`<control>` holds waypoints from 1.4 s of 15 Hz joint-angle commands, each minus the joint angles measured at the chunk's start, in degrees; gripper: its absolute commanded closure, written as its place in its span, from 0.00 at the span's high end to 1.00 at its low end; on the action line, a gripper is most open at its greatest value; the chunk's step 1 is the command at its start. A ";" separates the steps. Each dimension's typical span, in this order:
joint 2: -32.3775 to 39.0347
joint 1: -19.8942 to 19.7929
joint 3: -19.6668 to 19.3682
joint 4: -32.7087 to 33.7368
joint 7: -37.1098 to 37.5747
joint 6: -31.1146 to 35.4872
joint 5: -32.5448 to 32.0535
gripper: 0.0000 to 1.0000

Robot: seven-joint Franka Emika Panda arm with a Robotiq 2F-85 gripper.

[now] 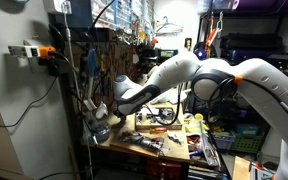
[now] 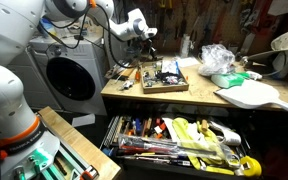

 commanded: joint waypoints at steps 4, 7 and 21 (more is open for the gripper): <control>-13.70 3.35 -1.81 -16.04 2.19 -0.61 -1.35 0.05; -19.92 3.01 -1.66 -23.81 2.11 -1.27 -2.28 0.05; -34.38 -2.35 0.79 -44.26 5.74 -0.45 -9.87 0.05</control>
